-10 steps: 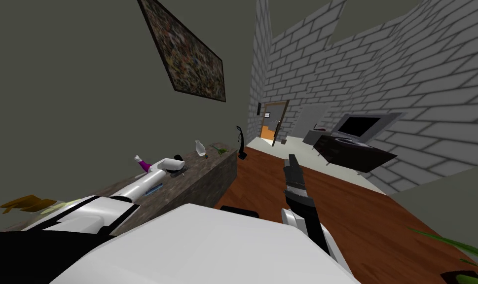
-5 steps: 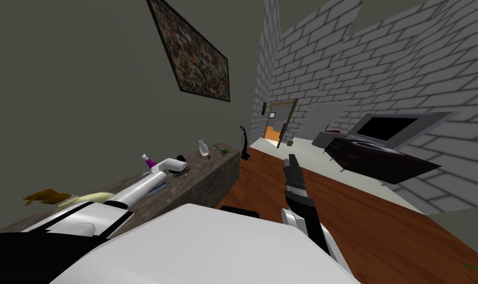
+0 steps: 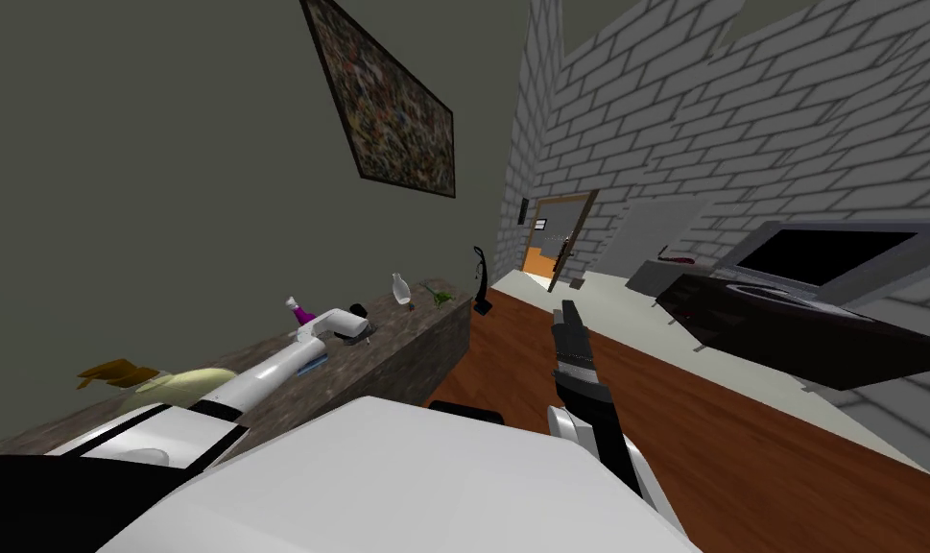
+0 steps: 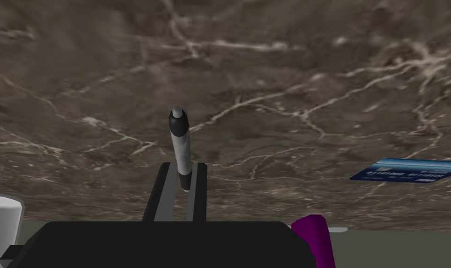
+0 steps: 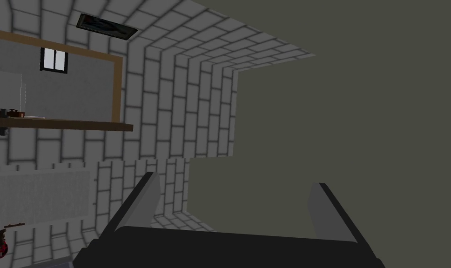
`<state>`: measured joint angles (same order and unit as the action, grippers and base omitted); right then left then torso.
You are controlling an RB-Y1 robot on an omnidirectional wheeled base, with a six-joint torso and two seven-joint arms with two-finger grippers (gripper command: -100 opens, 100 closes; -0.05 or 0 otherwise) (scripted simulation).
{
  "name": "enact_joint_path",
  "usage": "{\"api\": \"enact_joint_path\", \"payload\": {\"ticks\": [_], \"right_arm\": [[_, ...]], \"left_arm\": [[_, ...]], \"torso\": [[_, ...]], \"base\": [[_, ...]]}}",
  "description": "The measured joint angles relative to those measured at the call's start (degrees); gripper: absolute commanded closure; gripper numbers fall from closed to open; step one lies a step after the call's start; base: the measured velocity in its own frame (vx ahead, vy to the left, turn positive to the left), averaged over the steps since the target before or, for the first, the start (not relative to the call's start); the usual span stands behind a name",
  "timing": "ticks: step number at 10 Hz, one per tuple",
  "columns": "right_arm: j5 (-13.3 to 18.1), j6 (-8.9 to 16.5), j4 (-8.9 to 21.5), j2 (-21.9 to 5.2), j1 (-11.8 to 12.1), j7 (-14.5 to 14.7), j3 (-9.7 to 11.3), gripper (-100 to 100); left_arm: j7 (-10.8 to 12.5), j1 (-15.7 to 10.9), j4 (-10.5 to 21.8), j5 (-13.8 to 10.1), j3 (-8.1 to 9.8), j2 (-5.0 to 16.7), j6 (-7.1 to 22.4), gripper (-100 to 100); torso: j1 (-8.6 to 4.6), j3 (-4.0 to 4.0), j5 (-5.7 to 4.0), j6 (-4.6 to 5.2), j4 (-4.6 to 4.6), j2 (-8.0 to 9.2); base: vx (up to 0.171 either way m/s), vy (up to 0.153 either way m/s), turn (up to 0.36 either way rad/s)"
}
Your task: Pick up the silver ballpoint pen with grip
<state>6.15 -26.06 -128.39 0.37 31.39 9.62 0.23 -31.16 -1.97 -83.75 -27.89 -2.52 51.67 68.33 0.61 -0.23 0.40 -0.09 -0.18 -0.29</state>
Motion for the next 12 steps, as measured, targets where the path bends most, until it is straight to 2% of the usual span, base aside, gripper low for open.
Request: {"api": "enact_joint_path", "payload": {"ticks": [1, 2, 4, 6, 7, 10, 11, 12], "right_arm": [[0.0, 0.0, 0.0, 0.0, 0.0, 0.0, 0.0, 0], [0.0, 0.0, 0.0, 0.0, 0.0, 0.0, 0.0, 0], [0.0, 0.0, 0.0, 0.0, 0.0, 0.0, 0.0, 0], [0.0, 0.0, 0.0, 0.0, 0.0, 0.0, 0.0, 0], [0.0, 0.0, 0.0, 0.0, 0.0, 0.0, 0.0, 0], [0.0, 0.0, 0.0, 0.0, 0.0, 0.0, 0.0, 0], [0.0, 0.0, 0.0, 0.0, 0.0, 0.0, 0.0, 0], [0.0, 0.0, 0.0, 0.0, 0.0, 0.0, 0.0, 0]], "left_arm": [[0.1, -0.3, -1.8, 0.0, -0.11, 0.0, 0.4, 100], [0.9, 0.9, -3.8, 0.2, -0.4, -0.2, 1.4, 100], [1.7, 2.9, -7.0, 0.6, -0.81, -0.4, 2.6, 100], [1.9, 3.3, -10.4, 0.8, -0.89, -0.6, 2.5, 100], [2.8, 5.1, -13.0, 1.0, -0.96, -0.6, 3.6, 100], [3.6, 6.6, -18.1, 1.4, -1.56, -0.9, 5.1, 100], [3.5, 6.9, -19.5, 1.1, -1.29, -0.7, 5.0, 100], [4.0, 7.9, -20.6, 1.4, -1.82, -1.0, 5.6, 100]], "torso": [[-0.06, 0.1, -0.05, 0.04, 0.07, 0.15], [0.04, 0.02, -0.02, -0.3, -0.03, 0.04], [0.01, 0.01, -0.01, -0.05, 0.0, 0.03], [0.01, 0.14, -0.03, -0.03, 0.07, 0.23], [0.08, 0.04, -0.02, -0.31, -0.02, 0.06], [-0.04, 0.09, -0.03, 0.0, 0.05, 0.14], [-0.01, 0.17, -0.04, -0.07, 0.07, 0.28], [0.11, 0.04, 0.0, -0.33, -0.02, 0.08]], "base": [[0.107, 0.005, 0.275], [0.133, -0.016, 0.288], [0.043, -0.002, 0.021], [0.057, 0.009, 0.119], [0.147, -0.009, 0.357], [0.028, -0.009, -0.005], [0.113, 0.007, 0.365], [0.141, -0.02, 0.305]]}}
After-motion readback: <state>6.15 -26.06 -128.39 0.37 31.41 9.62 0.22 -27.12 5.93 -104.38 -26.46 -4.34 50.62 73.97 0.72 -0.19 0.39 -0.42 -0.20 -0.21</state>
